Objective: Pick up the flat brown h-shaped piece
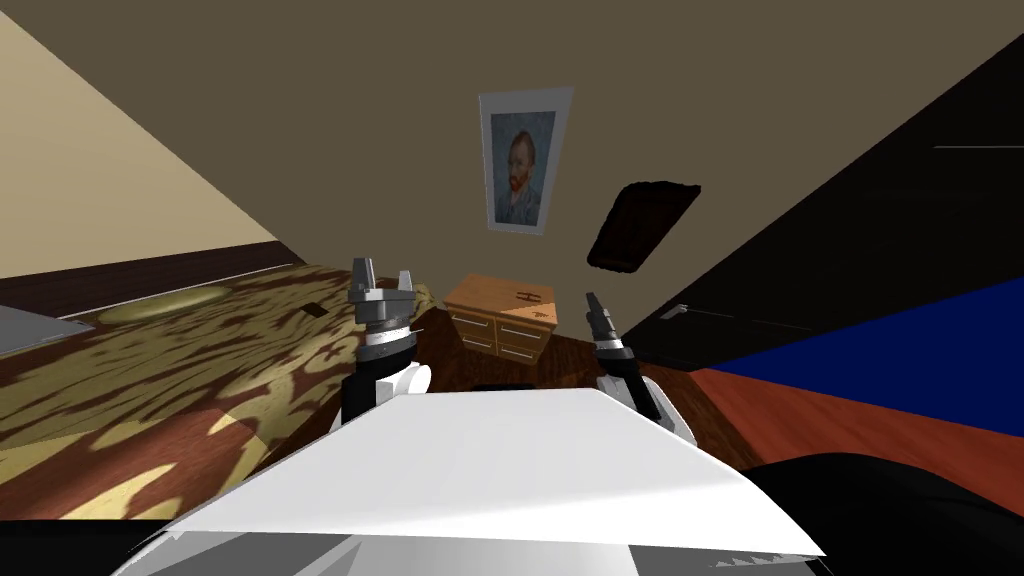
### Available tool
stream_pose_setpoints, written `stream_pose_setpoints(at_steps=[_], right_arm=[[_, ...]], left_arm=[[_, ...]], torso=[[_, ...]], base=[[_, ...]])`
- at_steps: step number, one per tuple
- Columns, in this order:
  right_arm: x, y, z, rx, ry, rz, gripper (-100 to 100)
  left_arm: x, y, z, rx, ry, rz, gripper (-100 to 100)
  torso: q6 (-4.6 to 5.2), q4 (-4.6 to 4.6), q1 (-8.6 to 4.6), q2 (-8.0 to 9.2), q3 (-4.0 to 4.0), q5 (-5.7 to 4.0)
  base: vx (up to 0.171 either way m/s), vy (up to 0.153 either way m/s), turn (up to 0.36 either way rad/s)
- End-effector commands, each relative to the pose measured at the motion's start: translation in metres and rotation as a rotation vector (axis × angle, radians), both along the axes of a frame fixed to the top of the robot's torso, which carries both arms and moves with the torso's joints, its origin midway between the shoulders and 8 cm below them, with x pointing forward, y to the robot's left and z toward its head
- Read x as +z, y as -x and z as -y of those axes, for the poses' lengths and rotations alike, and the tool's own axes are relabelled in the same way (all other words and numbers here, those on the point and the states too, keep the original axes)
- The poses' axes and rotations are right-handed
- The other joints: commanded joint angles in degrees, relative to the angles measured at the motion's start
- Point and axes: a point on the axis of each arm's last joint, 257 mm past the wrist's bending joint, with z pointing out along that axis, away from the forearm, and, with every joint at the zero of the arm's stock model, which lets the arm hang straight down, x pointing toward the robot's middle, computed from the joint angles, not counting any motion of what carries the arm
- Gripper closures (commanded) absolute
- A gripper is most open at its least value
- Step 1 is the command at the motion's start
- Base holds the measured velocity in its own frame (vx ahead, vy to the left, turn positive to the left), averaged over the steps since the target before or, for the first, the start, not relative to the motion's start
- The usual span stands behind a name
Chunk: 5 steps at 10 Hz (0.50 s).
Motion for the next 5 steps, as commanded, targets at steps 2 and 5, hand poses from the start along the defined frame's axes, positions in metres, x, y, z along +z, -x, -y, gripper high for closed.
stream_pose_setpoints(at_steps=[2, 5], right_arm=[[-0.039, -0.001, 0.018, -0.027, 0.150, -0.097, -100], [-0.063, -0.001, 0.031, -0.038, 0.230, -0.160, -100]], left_arm=[[0.000, 0.000, 0.000, 0.000, 0.000, 0.000, 0], [0.000, 0.000, 0.000, 0.000, 0.000, 0.000, 0]], torso=[[-0.03, -0.04, 0.01, -0.13, -0.08, 0.01], [-0.04, -0.06, -0.01, -0.20, -0.13, 0.00]], base=[[-0.097, 0.021, 0.248], [-0.075, 0.008, 0.147]])
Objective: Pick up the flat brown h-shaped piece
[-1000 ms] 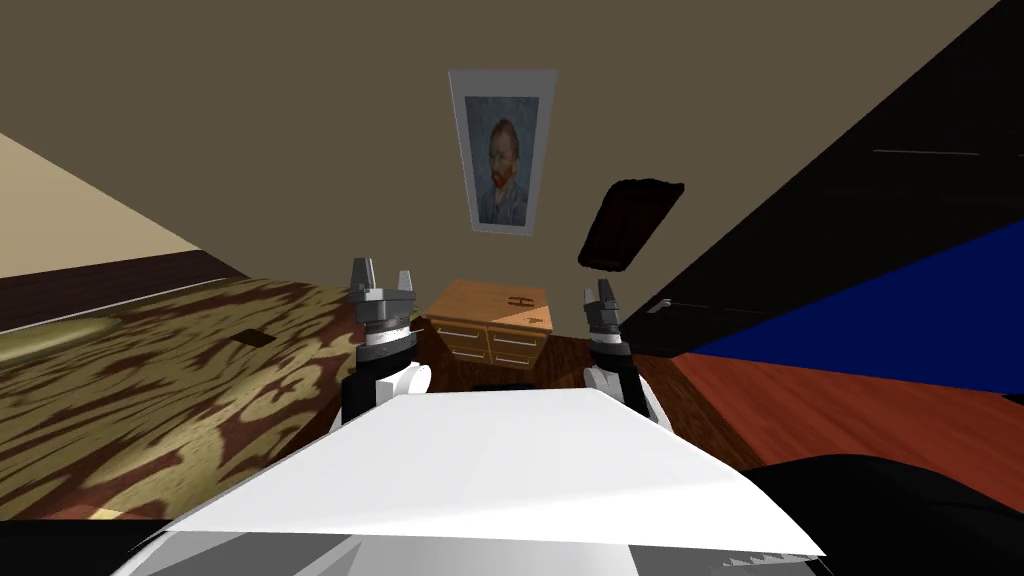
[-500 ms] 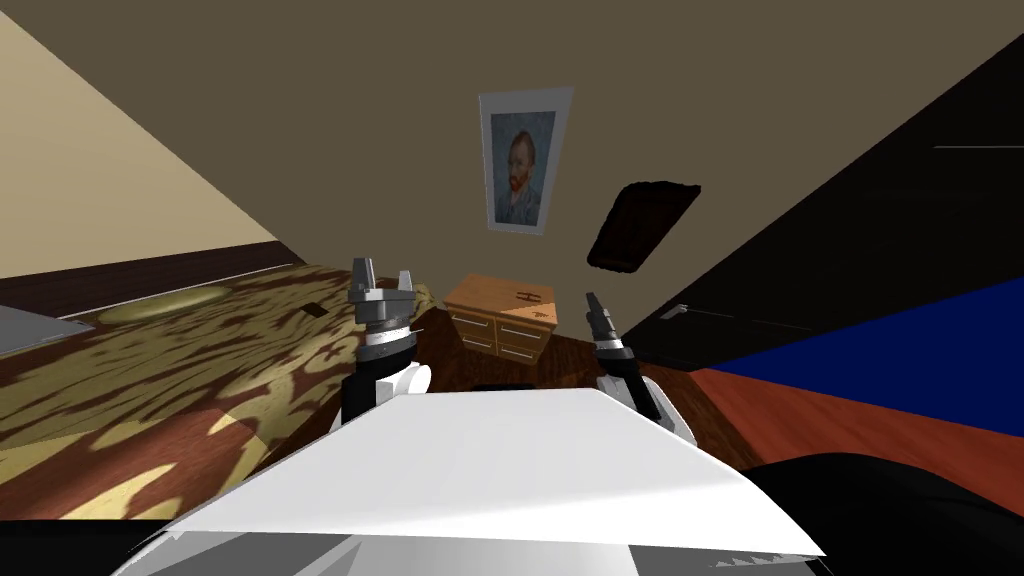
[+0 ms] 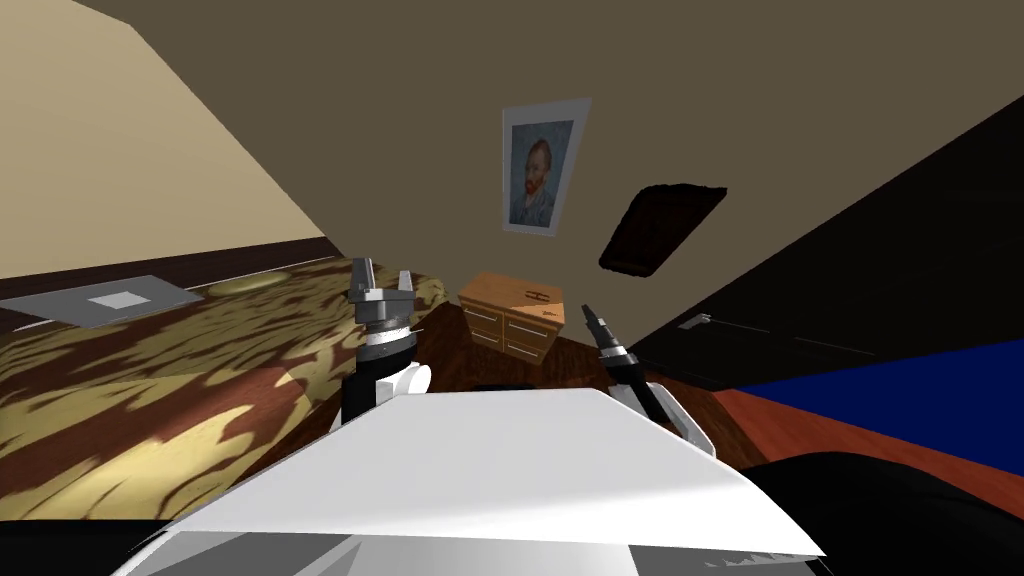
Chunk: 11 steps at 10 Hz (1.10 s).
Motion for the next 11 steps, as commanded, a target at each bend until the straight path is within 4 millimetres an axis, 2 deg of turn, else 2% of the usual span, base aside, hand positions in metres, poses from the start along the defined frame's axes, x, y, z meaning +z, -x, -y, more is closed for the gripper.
stream_pose_setpoints(at_steps=[1, 2, 3, 5, 6, 7, 8, 9, 10, 11], right_arm=[[-0.021, 0.002, 0.015, -0.013, 0.082, -0.061, -100], [-0.042, 0.006, 0.028, -0.026, 0.146, -0.113, -100], [-0.041, 0.005, 0.028, -0.017, 0.163, -0.116, -100], [-0.076, 0.015, 0.051, -0.023, 0.301, -0.213, -100], [-0.081, 0.016, 0.056, -0.021, 0.318, -0.229, -100], [-0.102, 0.024, 0.071, -0.022, 0.388, -0.286, -100], [-0.101, 0.024, 0.071, -0.018, 0.396, -0.287, -100], [-0.121, 0.033, 0.087, -0.014, 0.470, -0.345, -100], [-0.121, 0.033, 0.087, -0.012, 0.474, -0.345, -100], [-0.137, 0.043, 0.101, -0.002, 0.546, -0.397, -100]], left_arm=[[0.000, 0.000, 0.000, 0.000, 0.000, 0.000, 0], [0.000, 0.000, 0.000, 0.000, 0.000, 0.000, 0], [0.000, 0.000, 0.000, 0.000, 0.000, 0.000, 0], [0.000, 0.000, 0.000, 0.000, 0.000, 0.000, 0], [0.000, 0.000, 0.000, 0.000, 0.000, 0.000, 0], [0.000, 0.000, 0.000, 0.000, 0.000, 0.000, 0], [0.000, 0.000, 0.000, 0.000, 0.000, 0.000, 0], [0.000, 0.000, 0.000, 0.000, 0.000, 0.000, 0], [0.000, 0.000, 0.000, 0.000, 0.000, 0.000, 0], [0.000, 0.000, 0.000, 0.000, 0.000, 0.000, 0]], torso=[[0.00, 0.00, 0.00, 0.00, 0.00, 0.00], [-0.04, -0.01, 0.06, -0.02, -0.02, 0.01], [-0.05, 0.00, 0.14, 0.00, 0.00, 0.03], [-0.03, -0.01, 0.08, -0.05, -0.03, 0.02], [-0.06, -0.02, 0.12, -0.09, -0.05, 0.02], [0.01, -0.03, 0.08, -0.13, -0.08, 0.02], [-0.02, -0.04, 0.08, -0.16, -0.09, 0.02], [0.00, -0.04, 0.04, -0.21, -0.12, 0.01], [-0.04, -0.06, 0.08, -0.25, -0.15, 0.01], [0.02, -0.06, 0.07, -0.27, -0.16, 0.03]], base=[[-0.064, 0.031, 0.217], [-0.076, 0.055, 0.396], [-0.060, 0.035, 0.105], [-0.052, 0.045, 0.290], [-0.031, 0.037, 0.141], [-0.022, 0.040, 0.208], [-0.010, 0.028, 0.145], [0.000, 0.045, 0.309], [0.004, 0.037, 0.116], [0.012, 0.046, 0.229]])
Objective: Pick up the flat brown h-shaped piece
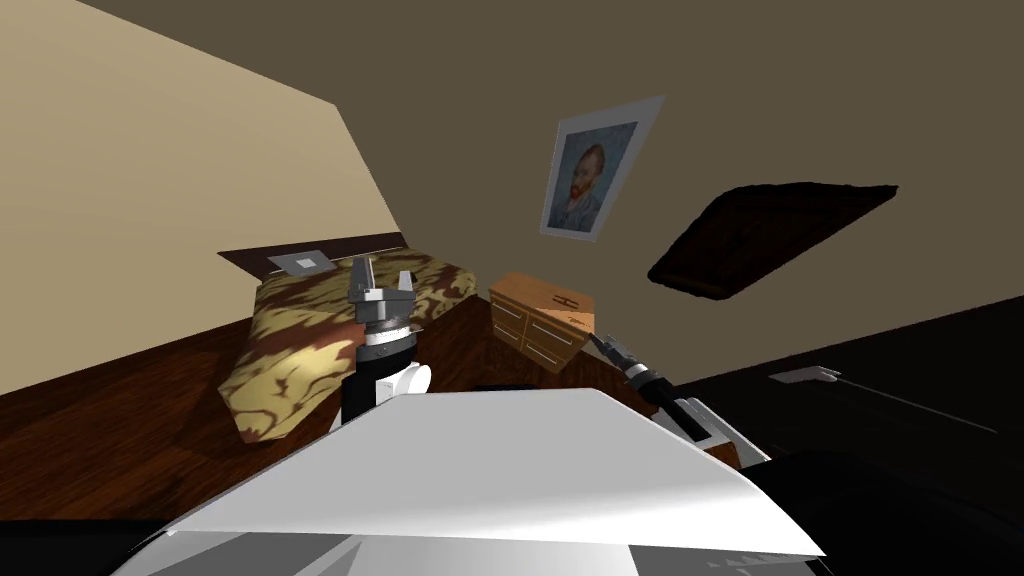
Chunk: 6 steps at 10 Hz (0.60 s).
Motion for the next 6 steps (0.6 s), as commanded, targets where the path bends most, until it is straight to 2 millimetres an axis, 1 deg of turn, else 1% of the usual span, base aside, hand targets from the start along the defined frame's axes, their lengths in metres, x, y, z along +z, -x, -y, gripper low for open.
stream_pose_setpoints(at_steps=[1, 2, 3, 4, 5, 6], right_arm=[[-0.024, 0.015, 0.016, 0.019, 0.099, -0.077, -100], [-0.029, 0.018, 0.026, 0.014, 0.116, -0.097, -100], [-0.043, 0.030, 0.039, 0.031, 0.182, -0.152, -100], [-0.045, 0.032, 0.044, 0.027, 0.188, -0.161, -100], [-0.062, 0.048, 0.060, 0.038, 0.251, -0.224, -100], [-0.061, 0.047, 0.062, 0.043, 0.258, -0.226, -100]], left_arm=[[0.000, 0.000, 0.000, 0.000, 0.000, 0.000, 0], [0.000, 0.000, 0.000, 0.000, 0.000, 0.000, 0], [0.000, 0.000, 0.000, 0.000, 0.000, 0.000, 0], [0.000, 0.000, 0.000, 0.000, 0.000, 0.000, 0], [0.000, 0.000, 0.000, 0.000, 0.000, 0.000, 0], [0.000, 0.000, 0.000, 0.000, 0.000, 0.000, 0]], torso=[[0.00, 0.00, 0.00, 0.00, 0.00, 0.00], [-0.03, -0.02, 0.03, -0.09, -0.05, 0.01], [0.06, -0.02, 0.01, -0.08, -0.05, 0.00], [0.01, -0.03, 0.02, -0.12, -0.07, 0.00], [0.05, -0.02, -0.02, -0.10, -0.06, 0.00], [-0.01, -0.03, -0.03, -0.15, -0.09, 0.00]], base=[[0.033, 0.057, 0.419], [0.036, 0.042, 0.161], [0.047, 0.048, 0.235], [0.037, 0.034, 0.132], [0.050, 0.033, 0.277], [0.051, 0.023, 0.134]])
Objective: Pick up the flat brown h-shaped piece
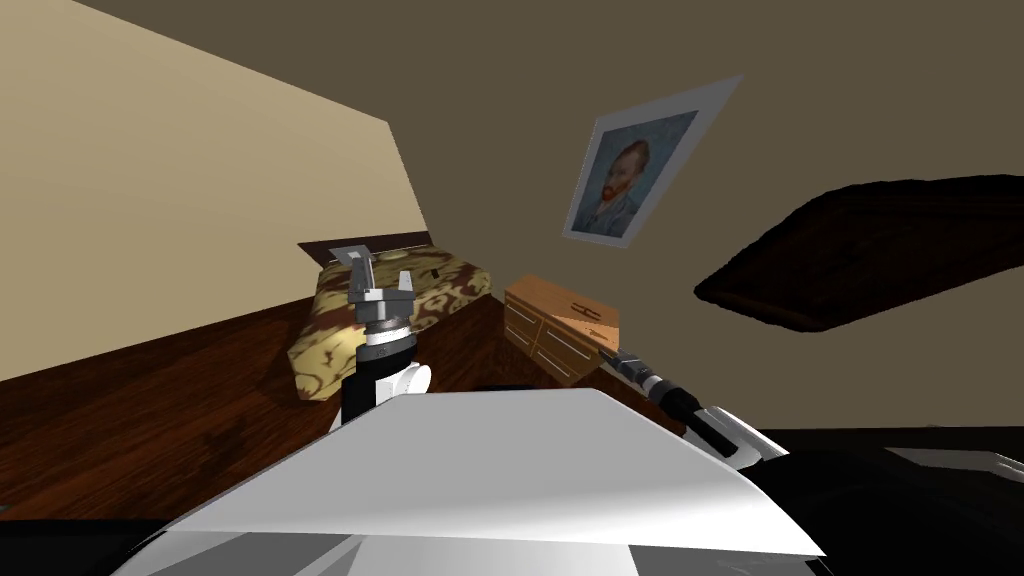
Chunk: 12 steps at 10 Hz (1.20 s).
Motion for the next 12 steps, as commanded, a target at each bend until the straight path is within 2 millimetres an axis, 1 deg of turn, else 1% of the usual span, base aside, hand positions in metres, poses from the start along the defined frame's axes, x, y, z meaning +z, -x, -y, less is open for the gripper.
stream_pose_setpoints(at_steps=[1, 2, 3, 4, 5, 6, 7, 8, 10, 11, 12], right_arm=[[-0.015, 0.023, 0.020, 0.023, 0.077, -0.077, -100], [-0.028, 0.038, 0.031, 0.045, 0.127, -0.132, -100], [-0.029, 0.041, 0.038, 0.042, 0.140, -0.145, -100], [-0.040, 0.058, 0.048, 0.066, 0.185, -0.201, -100], [-0.041, 0.060, 0.056, 0.062, 0.199, -0.213, -100], [-0.050, 0.078, 0.069, 0.091, 0.250, -0.274, -100], [-0.062, 0.103, 0.086, 0.102, 0.294, -0.347, -100], [-0.060, 0.103, 0.089, 0.105, 0.303, -0.351, -100], [-0.075, 0.148, 0.118, 0.152, 0.387, -0.486, -100], [-0.081, 0.168, 0.127, 0.182, 0.417, -0.545, -100], [-0.081, 0.173, 0.133, 0.172, 0.422, -0.555, -100]], left_arm=[[0.000, 0.000, 0.000, 0.000, 0.000, 0.000, 0], [0.000, 0.000, 0.000, 0.000, 0.000, 0.000, 0], [0.000, 0.000, 0.000, 0.000, 0.000, 0.000, 0], [0.000, 0.000, 0.000, 0.000, 0.000, 0.000, 0], [0.000, 0.000, 0.000, 0.000, 0.000, 0.000, 0], [0.000, 0.000, 0.000, 0.000, 0.000, 0.000, 0], [0.000, 0.000, 0.000, 0.000, 0.000, 0.000, 0], [0.000, 0.000, 0.000, 0.000, 0.000, 0.000, 0], [0.000, 0.000, 0.000, 0.000, 0.000, 0.000, 0], [0.000, 0.000, 0.000, 0.000, 0.000, 0.000, 0], [0.000, 0.000, 0.000, 0.000, 0.000, 0.000, 0]], torso=[[0.00, 0.00, 0.00, 0.00, 0.00, 0.00], [-0.06, -0.01, 0.04, -0.06, -0.03, 0.01], [-0.06, -0.03, 0.07, -0.17, -0.09, 0.02], [0.00, -0.04, 0.02, -0.16, -0.09, 0.01], [-0.05, -0.04, 0.00, -0.21, -0.12, 0.01], [-0.01, -0.03, 0.00, -0.14, -0.09, 0.00], [-0.06, -0.03, -0.01, -0.14, -0.08, 0.00], [-0.08, -0.07, -0.03, -0.35, -0.20, 0.00], [-0.03, -0.06, -0.01, -0.27, -0.16, 0.00], [-0.06, -0.10, -0.12, -0.46, -0.26, -0.02], [-0.06, -0.14, -0.16, -0.66, -0.38, -0.04]], base=[[0.068, 0.039, 0.248], [0.106, 0.044, 0.403], [0.096, 0.022, 0.140], [0.108, 0.019, 0.212], [0.079, 0.016, 0.160], [0.083, 0.016, 0.297], [0.152, 0.012, 0.380], [0.122, 0.001, 0.121], [0.154, -0.014, 0.262], [0.238, -0.040, 0.366], [0.168, -0.017, 0.136]])
